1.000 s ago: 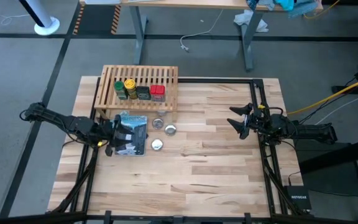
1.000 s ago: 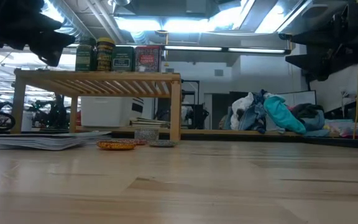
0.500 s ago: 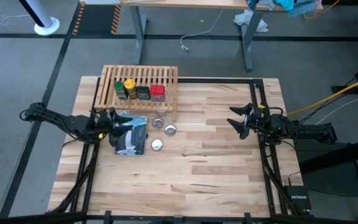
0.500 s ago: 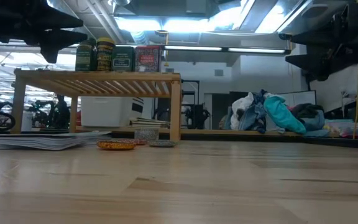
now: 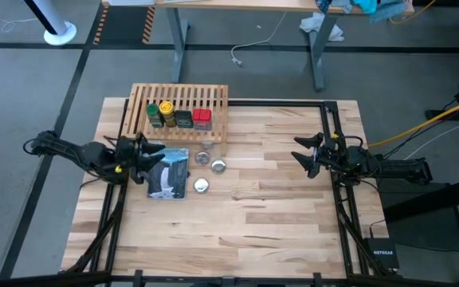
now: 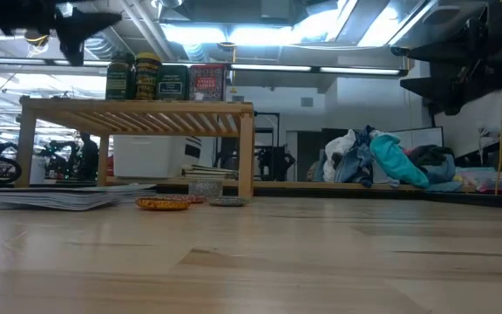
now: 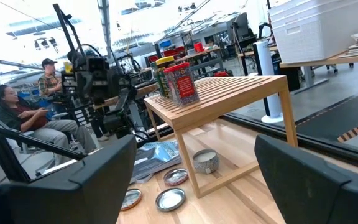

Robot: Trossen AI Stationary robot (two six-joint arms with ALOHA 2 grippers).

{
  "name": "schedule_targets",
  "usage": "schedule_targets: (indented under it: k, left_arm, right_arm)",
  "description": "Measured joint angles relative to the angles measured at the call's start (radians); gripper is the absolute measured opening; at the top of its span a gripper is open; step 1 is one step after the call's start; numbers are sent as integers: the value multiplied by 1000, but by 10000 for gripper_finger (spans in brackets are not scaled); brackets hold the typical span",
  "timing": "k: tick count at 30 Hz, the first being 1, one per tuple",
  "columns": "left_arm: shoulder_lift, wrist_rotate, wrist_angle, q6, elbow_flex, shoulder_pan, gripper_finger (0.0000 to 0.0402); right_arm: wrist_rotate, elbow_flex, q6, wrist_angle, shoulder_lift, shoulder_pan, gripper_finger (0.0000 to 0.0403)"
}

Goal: Shelf spices
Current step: Remove the green seasoning bottle from the shelf

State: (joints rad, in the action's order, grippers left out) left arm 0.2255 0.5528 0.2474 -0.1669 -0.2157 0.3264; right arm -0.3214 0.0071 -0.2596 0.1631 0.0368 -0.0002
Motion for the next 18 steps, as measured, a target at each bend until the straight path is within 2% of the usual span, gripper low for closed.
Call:
schedule_targets:
  k: [5,11,14,18]
  left_arm:
    - [-1,1,-84,165,-118,1,169]
    - [-1,23,-459,268,-324,1,169]
    - [-1,83,-636,240,-429,1,169]
    - [-3,230,-823,193,-530,1,169]
  right_arm:
    - [0,0,-2,0,0,0,335]
    - [48,0,-2,-1,0,0,335]
    - [61,0,-2,-2,0,0,335]
    - [60,0,1,-10,0,0,335]
